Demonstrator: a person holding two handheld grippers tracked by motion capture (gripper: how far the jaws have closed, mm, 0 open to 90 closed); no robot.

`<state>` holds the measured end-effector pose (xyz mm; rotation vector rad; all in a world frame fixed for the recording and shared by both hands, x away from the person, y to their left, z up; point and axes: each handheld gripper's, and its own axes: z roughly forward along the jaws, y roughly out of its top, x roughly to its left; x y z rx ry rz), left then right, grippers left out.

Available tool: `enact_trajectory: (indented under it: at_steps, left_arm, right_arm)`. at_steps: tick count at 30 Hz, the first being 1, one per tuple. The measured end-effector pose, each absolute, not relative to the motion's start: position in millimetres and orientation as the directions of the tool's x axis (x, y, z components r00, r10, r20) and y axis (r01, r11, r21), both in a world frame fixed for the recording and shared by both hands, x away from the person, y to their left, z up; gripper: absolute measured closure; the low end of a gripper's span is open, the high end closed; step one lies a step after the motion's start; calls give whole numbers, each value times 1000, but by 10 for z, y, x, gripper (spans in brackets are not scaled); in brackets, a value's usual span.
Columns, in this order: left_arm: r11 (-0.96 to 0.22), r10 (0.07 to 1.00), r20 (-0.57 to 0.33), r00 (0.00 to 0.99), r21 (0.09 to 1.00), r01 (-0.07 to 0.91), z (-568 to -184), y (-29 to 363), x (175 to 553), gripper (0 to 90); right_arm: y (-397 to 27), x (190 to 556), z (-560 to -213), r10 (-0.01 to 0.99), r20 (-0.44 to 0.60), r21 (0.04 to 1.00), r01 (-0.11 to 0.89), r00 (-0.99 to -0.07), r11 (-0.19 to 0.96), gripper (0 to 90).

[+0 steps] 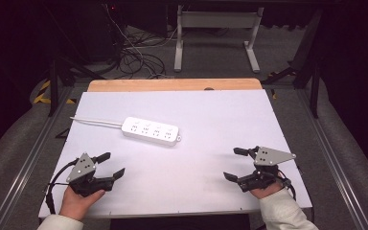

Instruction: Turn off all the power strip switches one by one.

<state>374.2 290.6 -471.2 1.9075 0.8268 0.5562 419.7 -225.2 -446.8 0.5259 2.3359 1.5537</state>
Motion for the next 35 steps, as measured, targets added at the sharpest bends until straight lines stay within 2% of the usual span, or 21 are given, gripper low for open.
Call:
enact_trajectory:
  at_steps: [7,16,35]
  left_arm:
    - [-256,748,-65,660,890,378,-4772,2960,3789,235]
    - [-313,753,26,657,893,323,-4718,2920,3762,233]
    - [-318,748,40,662,898,306,-4711,2892,3779,225]
  right_arm:
    - [-2252,4201,-4475,449,-37,923,142,-893,359,110]
    - [-2246,4204,-4484,453,-39,918,147,-891,367,110]
    - [-2247,4197,-4494,461,-36,916,155,-887,370,110]
